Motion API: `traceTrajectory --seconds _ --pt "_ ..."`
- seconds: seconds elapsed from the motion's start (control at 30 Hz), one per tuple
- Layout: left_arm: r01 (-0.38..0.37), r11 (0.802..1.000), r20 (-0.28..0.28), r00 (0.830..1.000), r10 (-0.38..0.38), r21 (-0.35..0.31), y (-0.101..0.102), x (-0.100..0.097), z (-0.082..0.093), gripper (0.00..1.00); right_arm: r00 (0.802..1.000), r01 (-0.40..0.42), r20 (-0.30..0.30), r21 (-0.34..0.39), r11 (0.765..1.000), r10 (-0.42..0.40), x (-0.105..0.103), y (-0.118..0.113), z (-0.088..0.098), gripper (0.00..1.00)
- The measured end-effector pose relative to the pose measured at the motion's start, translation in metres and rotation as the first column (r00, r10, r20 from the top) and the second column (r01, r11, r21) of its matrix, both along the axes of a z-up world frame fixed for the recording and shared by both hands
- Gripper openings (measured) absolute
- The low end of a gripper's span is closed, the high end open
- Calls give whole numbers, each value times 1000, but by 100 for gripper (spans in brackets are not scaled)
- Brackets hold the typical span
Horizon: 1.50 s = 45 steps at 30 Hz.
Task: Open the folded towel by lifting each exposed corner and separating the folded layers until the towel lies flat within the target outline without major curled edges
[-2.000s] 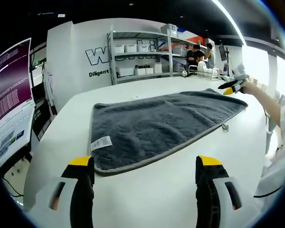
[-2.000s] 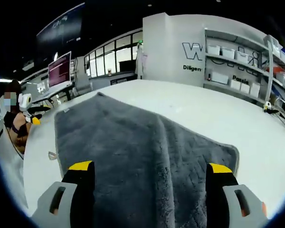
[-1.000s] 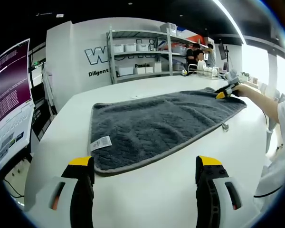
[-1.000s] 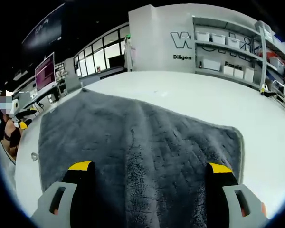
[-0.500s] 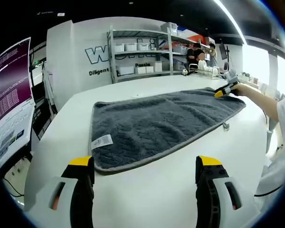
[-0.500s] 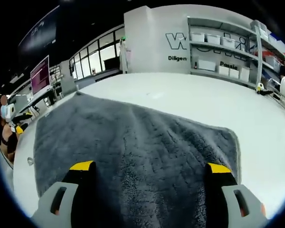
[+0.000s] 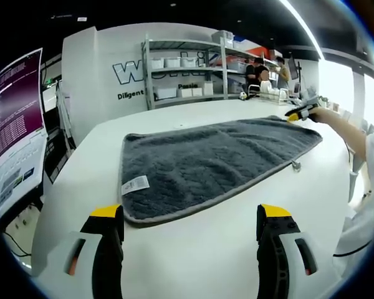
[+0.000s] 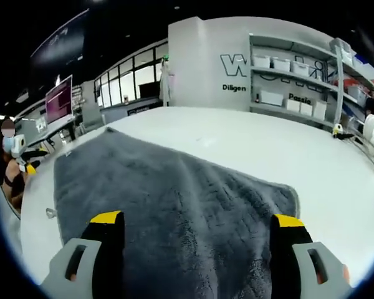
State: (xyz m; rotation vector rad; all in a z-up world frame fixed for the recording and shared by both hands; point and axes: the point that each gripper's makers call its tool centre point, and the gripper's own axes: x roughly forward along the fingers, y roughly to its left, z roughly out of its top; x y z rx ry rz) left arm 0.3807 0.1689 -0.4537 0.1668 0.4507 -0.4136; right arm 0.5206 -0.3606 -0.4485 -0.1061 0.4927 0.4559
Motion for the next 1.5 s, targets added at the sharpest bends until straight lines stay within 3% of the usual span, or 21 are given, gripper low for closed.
traceTrajectory --seconds 0.3,0.5,0.97,1.17,1.5 --pt "-6 1000 1 1000 6 -5 5 -2 0 87 995 12 104 -51 999 -7 -46 5 41 99" --pt "-16 1000 3 1000 16 -7 10 -3 0 87 993 34 115 -68 997 -26 -82 4 46 99" --pt "-24 1000 -1 1000 24 -5 13 -5 -2 87 993 104 66 -23 994 -102 -143 -4 20 99" --pt "-31 1000 -4 1000 31 -1 15 -6 -3 87 993 112 42 -58 992 -110 -155 -3 5 99" --pt "-36 999 0 999 36 8 12 -9 2 87 994 109 17 15 994 -110 -169 7 -12 99"
